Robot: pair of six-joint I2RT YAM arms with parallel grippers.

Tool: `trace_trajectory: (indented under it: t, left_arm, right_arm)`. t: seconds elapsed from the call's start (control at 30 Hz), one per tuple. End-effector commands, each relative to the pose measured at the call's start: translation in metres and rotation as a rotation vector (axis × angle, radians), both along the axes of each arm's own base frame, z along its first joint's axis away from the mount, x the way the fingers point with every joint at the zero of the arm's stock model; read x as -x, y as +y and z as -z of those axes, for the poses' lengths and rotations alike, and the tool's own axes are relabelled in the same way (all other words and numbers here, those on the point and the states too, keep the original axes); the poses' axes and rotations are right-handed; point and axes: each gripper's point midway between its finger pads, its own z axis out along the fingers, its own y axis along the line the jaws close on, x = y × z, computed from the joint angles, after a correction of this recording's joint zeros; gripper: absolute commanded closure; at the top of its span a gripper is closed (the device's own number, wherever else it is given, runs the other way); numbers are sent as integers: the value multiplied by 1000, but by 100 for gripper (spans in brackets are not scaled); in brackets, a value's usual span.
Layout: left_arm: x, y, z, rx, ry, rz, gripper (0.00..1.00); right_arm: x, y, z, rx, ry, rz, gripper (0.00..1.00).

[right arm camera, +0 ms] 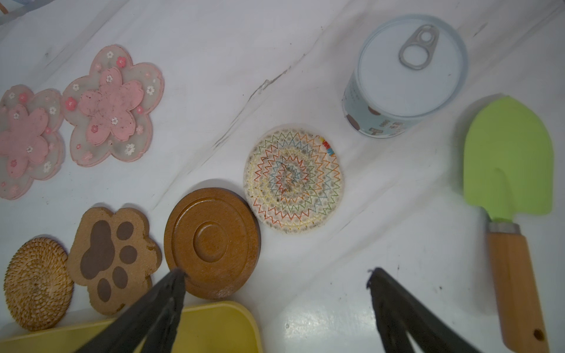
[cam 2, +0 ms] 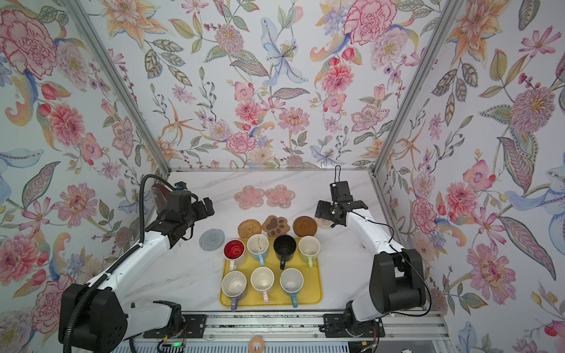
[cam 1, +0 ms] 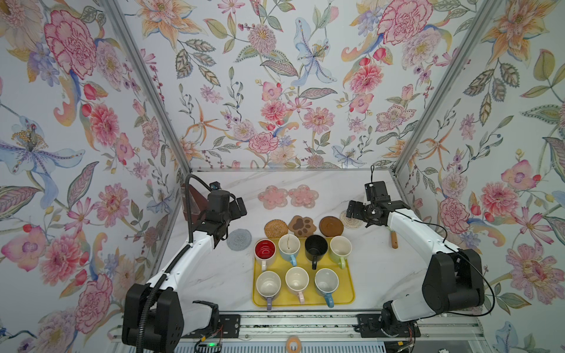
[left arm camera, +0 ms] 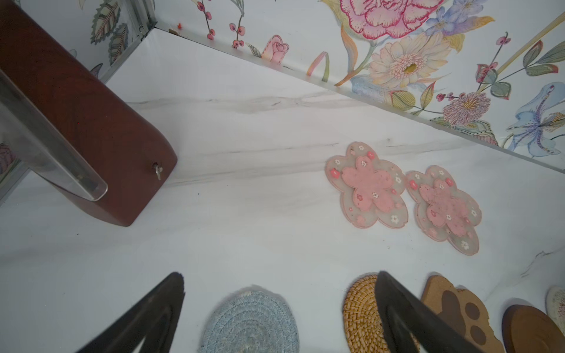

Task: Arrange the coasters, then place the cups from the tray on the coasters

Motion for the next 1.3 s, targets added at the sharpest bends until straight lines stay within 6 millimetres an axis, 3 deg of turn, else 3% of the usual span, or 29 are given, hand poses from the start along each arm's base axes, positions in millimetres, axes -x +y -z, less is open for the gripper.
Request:
trace_trajectory:
  t: [0.0, 0.2, 0.33, 0.57, 0.9, 1.27]
  left_arm:
    - [3, 8, -30, 6, -100, -11, 1]
    - [15, 16, -45, 26, -199, -49, 1]
    - [22, 20, -37, -4, -182, -29, 1]
    - [33, 27, -11, 53, -139, -103, 1]
    - [43, 35, -4, 41, -121, -146, 1]
    - [41, 38, 2, 19, -87, -151, 1]
  right_arm:
    - [0, 2, 12, -18, 51, 17, 8]
    - [-1, 4, 30, -15, 82, 25, 22]
    - [-1, 3, 40, -10, 102, 30, 29]
    - [-10, 5, 59, 4, 129, 19, 30]
    - [-28, 8, 79, 17, 164, 13, 37]
    - [-31, 4, 98, 51, 202, 27, 37]
